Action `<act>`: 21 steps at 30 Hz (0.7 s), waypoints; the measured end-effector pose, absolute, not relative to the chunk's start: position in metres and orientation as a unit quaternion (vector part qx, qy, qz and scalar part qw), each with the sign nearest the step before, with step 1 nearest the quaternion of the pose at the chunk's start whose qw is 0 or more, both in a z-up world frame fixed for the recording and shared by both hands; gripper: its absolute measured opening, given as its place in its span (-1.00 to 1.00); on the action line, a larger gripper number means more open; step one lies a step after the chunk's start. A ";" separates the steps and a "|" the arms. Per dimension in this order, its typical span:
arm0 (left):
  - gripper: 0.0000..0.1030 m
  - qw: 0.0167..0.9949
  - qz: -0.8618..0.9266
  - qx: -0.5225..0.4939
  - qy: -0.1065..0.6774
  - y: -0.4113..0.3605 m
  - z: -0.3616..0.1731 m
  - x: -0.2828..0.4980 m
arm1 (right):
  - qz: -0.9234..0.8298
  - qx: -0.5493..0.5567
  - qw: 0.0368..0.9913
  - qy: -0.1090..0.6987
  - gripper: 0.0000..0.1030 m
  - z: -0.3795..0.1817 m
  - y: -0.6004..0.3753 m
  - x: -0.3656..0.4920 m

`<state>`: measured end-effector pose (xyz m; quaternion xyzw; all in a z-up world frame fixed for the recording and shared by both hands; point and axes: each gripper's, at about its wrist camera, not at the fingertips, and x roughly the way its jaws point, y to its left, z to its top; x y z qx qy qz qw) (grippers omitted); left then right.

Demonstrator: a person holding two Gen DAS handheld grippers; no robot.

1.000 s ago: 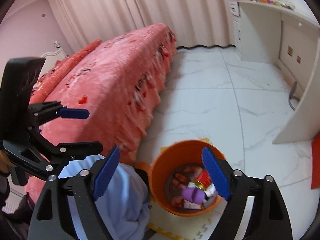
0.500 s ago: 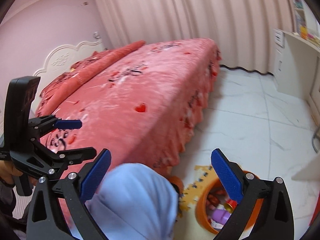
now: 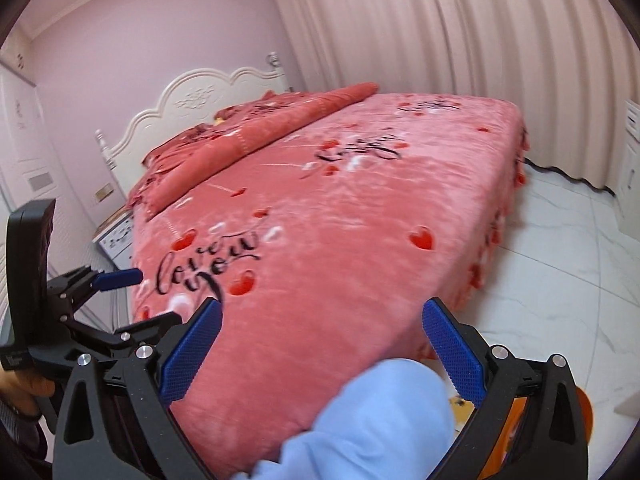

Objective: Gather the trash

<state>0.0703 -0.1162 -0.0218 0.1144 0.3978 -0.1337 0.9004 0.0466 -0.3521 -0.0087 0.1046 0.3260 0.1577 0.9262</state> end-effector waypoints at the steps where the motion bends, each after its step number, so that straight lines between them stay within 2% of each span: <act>1: 0.89 0.905 -0.122 0.107 0.394 -0.108 -0.020 0.067 | 0.161 0.102 0.927 0.323 0.90 -0.007 -0.346 0.046; 11: 0.89 0.929 -0.070 0.019 0.362 -0.051 -0.018 0.041 | 0.165 0.079 0.941 0.284 0.91 0.006 -0.289 0.033; 21: 0.89 0.932 -0.060 -0.001 0.356 -0.033 -0.023 0.030 | 0.183 0.047 0.942 0.279 0.91 0.007 -0.261 0.020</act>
